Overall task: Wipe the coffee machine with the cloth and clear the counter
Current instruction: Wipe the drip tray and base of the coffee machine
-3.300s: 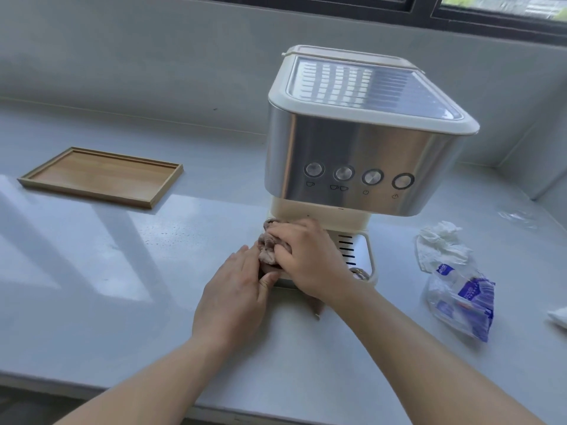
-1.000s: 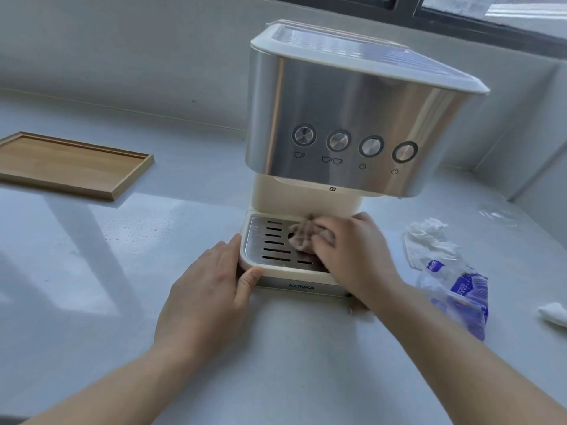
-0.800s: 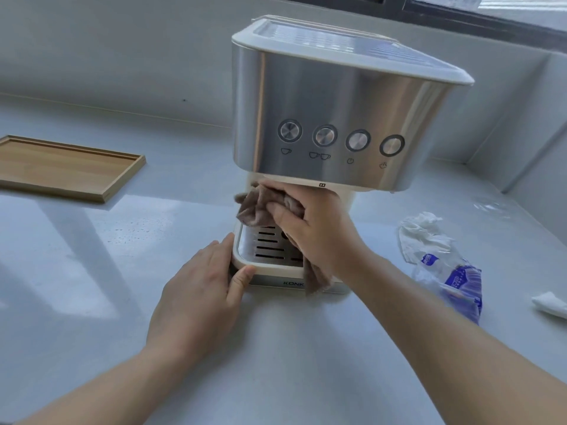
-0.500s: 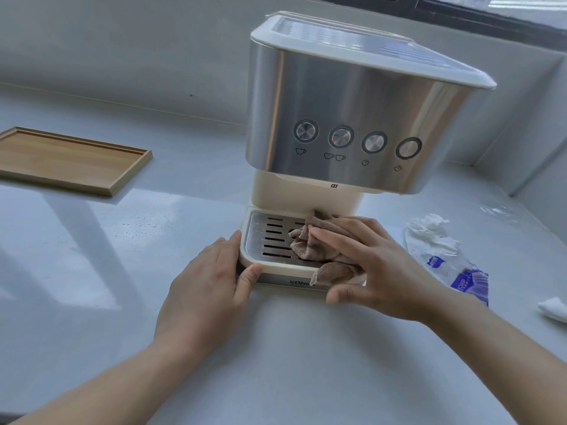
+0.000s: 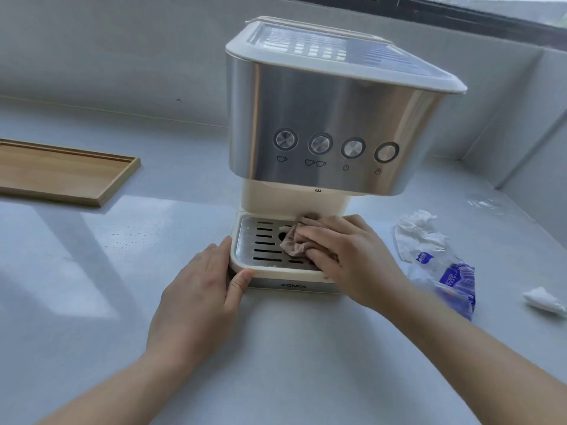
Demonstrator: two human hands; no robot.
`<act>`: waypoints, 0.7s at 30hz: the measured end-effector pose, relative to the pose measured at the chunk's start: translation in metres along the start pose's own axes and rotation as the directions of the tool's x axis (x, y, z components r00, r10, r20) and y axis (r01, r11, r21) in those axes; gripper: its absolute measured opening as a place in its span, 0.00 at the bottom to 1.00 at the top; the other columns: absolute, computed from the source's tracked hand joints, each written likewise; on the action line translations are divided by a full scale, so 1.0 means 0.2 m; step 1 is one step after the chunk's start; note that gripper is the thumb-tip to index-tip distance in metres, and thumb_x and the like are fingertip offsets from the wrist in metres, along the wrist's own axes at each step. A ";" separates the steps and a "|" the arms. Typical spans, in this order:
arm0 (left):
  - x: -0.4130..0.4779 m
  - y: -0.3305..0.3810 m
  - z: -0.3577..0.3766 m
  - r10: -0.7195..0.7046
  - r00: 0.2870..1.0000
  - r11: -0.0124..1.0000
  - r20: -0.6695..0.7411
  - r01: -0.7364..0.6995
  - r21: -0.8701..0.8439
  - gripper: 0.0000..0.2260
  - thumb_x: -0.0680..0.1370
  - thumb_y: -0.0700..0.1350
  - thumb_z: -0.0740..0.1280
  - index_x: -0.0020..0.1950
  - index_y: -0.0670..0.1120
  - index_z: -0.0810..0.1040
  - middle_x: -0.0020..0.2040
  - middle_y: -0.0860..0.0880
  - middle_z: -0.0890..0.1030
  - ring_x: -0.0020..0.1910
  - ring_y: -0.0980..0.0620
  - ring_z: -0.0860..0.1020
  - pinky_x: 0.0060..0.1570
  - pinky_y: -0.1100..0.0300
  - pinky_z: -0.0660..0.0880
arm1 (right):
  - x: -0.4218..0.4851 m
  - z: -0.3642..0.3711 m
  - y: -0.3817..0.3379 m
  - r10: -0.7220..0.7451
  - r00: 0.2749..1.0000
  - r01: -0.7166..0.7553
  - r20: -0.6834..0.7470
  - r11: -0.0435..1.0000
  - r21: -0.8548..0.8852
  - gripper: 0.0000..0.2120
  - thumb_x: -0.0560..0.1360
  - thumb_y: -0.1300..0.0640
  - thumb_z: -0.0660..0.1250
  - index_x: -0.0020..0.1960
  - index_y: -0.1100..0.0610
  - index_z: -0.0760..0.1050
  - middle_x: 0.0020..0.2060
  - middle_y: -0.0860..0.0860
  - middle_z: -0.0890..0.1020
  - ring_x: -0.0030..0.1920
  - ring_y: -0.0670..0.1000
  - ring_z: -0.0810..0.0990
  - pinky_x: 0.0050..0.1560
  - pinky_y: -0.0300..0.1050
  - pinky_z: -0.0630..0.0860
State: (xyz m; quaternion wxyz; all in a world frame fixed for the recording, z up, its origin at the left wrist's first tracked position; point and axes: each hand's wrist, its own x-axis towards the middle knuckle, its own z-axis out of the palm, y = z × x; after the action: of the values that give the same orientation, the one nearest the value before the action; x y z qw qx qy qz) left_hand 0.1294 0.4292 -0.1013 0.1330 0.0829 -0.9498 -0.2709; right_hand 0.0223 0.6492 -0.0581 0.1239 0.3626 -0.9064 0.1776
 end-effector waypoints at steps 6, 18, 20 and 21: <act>0.01 -0.01 0.01 -0.004 1.000 1.000 -0.002 0.004 0.005 0.20 0.80 0.62 0.51 0.68 0.58 0.65 0.54 0.61 0.75 0.57 0.57 0.72 0.47 0.56 0.70 | -0.12 0.02 0.00 0.053 0.990 -0.043 -0.134 0.996 0.077 0.13 0.76 0.56 0.71 0.60 0.49 0.82 0.56 0.43 0.82 0.54 0.52 0.73 0.59 0.47 0.72; 0.01 -0.01 0.01 -0.003 1.000 1.000 0.006 0.004 -0.020 0.23 0.77 0.66 0.48 0.69 0.60 0.66 0.54 0.62 0.76 0.57 0.56 0.74 0.48 0.54 0.72 | -0.26 -0.01 0.05 -0.089 0.984 0.089 -0.155 0.996 -0.006 0.11 0.75 0.55 0.75 0.57 0.49 0.82 0.60 0.44 0.80 0.56 0.53 0.77 0.58 0.50 0.73; 0.00 -0.01 0.01 -0.010 1.000 1.000 0.009 0.011 -0.022 0.21 0.78 0.65 0.49 0.68 0.60 0.66 0.56 0.60 0.77 0.60 0.54 0.74 0.51 0.53 0.74 | -0.31 -0.06 0.09 0.037 0.985 -0.022 -0.168 0.996 0.089 0.15 0.70 0.64 0.77 0.53 0.50 0.83 0.56 0.45 0.81 0.56 0.50 0.79 0.57 0.47 0.75; 0.00 -0.01 0.01 -0.015 1.000 1.000 0.011 0.015 -0.020 0.21 0.78 0.64 0.49 0.67 0.59 0.66 0.56 0.59 0.77 0.61 0.53 0.74 0.52 0.52 0.74 | -0.32 -0.08 0.10 0.135 0.975 -0.109 -0.174 0.982 0.156 0.17 0.69 0.68 0.77 0.51 0.49 0.83 0.53 0.44 0.82 0.56 0.49 0.81 0.55 0.47 0.77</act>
State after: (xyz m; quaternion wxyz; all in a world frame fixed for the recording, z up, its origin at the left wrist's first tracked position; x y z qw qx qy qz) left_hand 0.1287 0.4283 -0.1036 0.1264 0.0873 -0.9471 -0.2818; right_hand 0.0545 0.7091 -0.0705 0.1688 0.2963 -0.8963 0.2833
